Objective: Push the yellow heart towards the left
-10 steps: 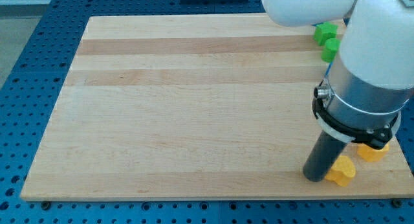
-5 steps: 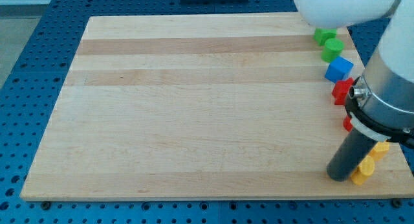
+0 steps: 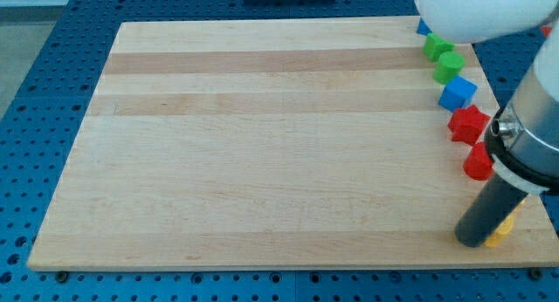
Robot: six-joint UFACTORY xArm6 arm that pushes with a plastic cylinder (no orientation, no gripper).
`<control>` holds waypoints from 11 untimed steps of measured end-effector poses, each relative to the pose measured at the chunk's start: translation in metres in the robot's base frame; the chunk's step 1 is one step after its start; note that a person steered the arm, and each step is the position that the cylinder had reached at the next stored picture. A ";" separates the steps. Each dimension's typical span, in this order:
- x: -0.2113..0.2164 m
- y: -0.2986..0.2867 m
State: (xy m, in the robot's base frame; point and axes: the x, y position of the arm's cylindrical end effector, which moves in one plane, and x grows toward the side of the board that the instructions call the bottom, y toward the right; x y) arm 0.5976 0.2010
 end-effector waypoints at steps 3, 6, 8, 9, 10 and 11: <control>0.004 0.017; 0.012 0.021; 0.012 0.021; 0.012 0.029; 0.012 0.036; 0.012 0.037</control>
